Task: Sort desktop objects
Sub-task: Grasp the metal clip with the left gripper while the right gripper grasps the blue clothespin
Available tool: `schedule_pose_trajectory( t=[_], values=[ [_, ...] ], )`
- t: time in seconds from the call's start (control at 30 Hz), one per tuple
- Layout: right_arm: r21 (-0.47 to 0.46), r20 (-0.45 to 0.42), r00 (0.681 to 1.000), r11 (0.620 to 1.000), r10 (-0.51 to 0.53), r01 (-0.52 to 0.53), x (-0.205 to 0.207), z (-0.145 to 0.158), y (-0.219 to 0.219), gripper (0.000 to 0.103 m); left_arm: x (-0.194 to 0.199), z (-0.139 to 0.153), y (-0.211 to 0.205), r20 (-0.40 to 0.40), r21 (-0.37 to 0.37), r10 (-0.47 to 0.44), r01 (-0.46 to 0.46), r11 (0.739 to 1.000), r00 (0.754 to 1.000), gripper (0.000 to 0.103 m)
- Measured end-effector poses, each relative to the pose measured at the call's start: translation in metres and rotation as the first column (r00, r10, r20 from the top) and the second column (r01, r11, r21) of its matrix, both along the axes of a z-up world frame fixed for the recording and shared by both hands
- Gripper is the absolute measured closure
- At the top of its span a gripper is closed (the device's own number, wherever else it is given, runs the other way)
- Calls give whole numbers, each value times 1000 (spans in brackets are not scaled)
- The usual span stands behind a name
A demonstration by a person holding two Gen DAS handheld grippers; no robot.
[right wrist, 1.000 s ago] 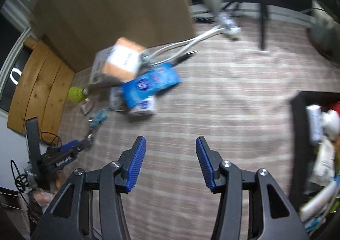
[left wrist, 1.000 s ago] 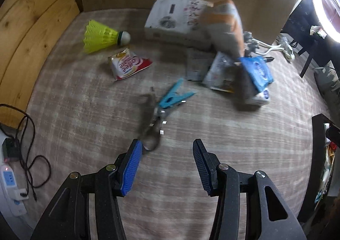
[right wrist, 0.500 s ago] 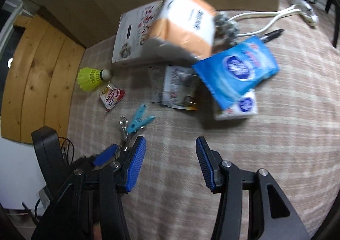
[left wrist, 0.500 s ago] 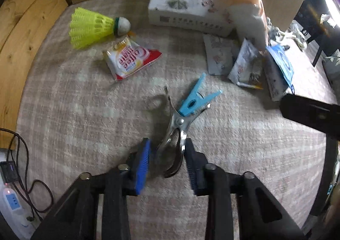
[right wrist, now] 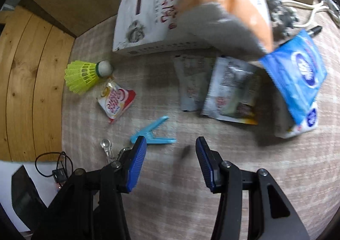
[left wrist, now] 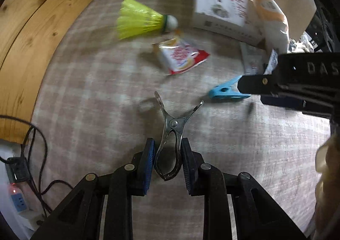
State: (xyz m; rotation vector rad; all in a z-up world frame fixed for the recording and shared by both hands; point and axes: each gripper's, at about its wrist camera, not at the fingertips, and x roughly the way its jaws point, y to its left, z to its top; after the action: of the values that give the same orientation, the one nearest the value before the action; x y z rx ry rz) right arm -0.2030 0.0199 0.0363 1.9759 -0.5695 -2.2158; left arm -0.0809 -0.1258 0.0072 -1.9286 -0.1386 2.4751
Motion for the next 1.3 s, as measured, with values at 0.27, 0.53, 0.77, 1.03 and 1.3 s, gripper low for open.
schedule_pose_trajectory(
  t=[0.27, 0.53, 0.77, 1.03, 1.3],
  values=[
    [78, -129, 975, 982, 179, -170, -26, 7, -38, 55, 14, -2, -25, 6, 27, 50, -50, 998, 999, 80],
    [70, -38, 966, 965, 257, -254, -25, -6, -34, 55, 24, -4, -28, 5, 46, 68, -68, 997, 998, 80],
    [121, -42, 946, 941, 323, -316, -4, -5, -32, 55, 33, -5, -27, 7, 49, 81, -81, 995, 997, 80],
    [256, -61, 925, 902, 374, -348, 17, -2, -46, 69, 63, -7, -12, 6, 47, 107, -108, 993, 994, 80],
    [149, -73, 961, 955, 268, -255, 51, 9, 13, 70, 98, 12, 33, -20, 55, 86, -85, 995, 996, 80]
  ],
)
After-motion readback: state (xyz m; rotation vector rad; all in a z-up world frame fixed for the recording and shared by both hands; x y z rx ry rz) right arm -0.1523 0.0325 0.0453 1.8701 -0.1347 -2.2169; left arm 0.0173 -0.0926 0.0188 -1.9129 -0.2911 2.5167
